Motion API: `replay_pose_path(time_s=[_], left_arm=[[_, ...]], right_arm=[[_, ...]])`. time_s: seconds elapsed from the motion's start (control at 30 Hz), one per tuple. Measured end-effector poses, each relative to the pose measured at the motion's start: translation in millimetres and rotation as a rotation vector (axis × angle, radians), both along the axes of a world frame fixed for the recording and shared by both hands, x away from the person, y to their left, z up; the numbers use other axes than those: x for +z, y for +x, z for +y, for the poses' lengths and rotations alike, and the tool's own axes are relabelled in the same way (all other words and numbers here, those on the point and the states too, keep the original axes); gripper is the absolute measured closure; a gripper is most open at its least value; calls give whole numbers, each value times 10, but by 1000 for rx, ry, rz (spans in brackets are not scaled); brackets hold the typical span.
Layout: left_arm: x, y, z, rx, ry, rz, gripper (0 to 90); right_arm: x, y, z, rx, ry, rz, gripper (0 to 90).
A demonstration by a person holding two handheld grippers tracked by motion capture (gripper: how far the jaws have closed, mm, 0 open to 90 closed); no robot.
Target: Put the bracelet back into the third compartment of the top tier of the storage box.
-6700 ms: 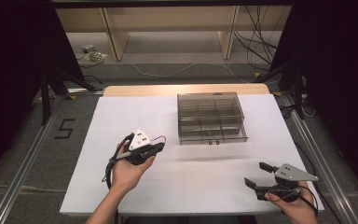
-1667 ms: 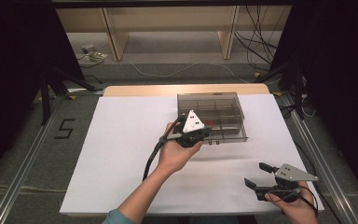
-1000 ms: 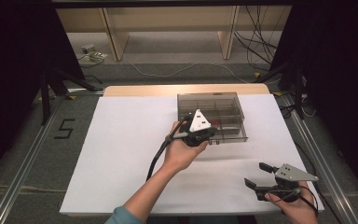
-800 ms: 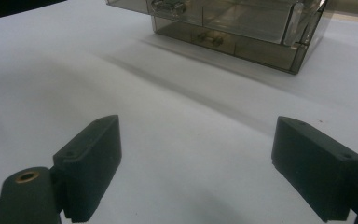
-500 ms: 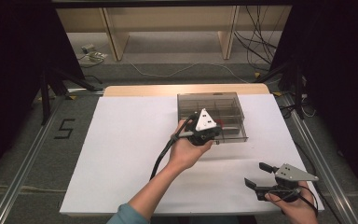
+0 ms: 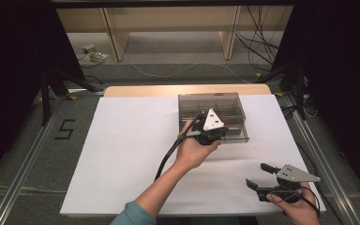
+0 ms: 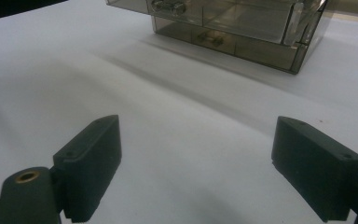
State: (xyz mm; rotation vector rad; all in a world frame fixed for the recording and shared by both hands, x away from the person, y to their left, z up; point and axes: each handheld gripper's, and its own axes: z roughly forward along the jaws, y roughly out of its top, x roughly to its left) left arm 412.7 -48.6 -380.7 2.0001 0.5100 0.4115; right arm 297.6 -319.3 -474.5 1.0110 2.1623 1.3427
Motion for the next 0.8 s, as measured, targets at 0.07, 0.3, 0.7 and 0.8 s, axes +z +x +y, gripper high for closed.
replay_pose_path(time_s=[0.07,0.3,0.7,0.8], left_arm=[[0,10,-12,-2,-2,4,899],[7,36,-49,-4,-7,5,899],[-34,72,-188,-27,7,7,898],[-49,82,-221,-29,11,12,898]], right_arm=[[0,0,-1,0,0,-1,161],[-1,1,-3,-1,0,-1,161],[-2,1,-2,0,1,-1,161],[-2,0,-3,0,1,-1,161]])
